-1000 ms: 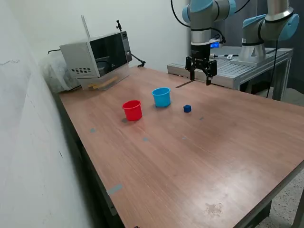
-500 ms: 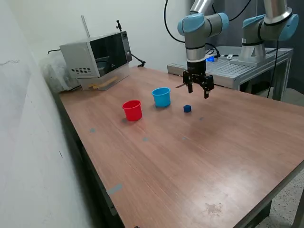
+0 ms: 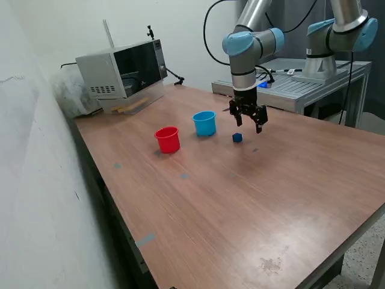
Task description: Place red objects in the red bin, and blue objects in the blue bin.
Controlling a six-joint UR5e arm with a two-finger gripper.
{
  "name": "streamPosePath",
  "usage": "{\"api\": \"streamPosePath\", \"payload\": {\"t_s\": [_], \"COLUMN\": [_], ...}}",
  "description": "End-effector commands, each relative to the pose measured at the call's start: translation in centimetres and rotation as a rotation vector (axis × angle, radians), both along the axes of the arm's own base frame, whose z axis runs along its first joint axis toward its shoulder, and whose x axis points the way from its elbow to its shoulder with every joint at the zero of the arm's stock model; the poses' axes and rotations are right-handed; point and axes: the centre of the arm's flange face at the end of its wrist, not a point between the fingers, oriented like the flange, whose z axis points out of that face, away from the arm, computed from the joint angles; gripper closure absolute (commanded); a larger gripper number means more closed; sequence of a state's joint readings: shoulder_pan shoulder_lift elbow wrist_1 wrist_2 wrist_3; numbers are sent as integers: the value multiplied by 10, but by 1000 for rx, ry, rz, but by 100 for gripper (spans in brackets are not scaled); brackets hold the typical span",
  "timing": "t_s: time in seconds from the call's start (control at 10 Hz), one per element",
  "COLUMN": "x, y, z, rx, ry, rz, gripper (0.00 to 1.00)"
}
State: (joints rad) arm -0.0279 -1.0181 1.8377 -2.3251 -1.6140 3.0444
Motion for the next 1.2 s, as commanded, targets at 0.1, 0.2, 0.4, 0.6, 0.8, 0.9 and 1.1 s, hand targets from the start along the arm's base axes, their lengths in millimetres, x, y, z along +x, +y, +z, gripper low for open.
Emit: {"api": "streamPosePath", "payload": {"t_s": [0.1,0.2,0.4,0.6,0.8,0.9,1.1], "x": [-13,-14,-15,-18,-19,-20,-21], "y": [1,2,3,3,3,3,3], "z": [6,7,7,-2,-3,-2,0], "rx": [-13,-13,-13,-14,-14,-12,-12], "ry": [29,32,33,22,24,27,31], "rz": [-1,-4,-3,8,8,8,10], "gripper": [0,0,0,0,0,0,0]}}
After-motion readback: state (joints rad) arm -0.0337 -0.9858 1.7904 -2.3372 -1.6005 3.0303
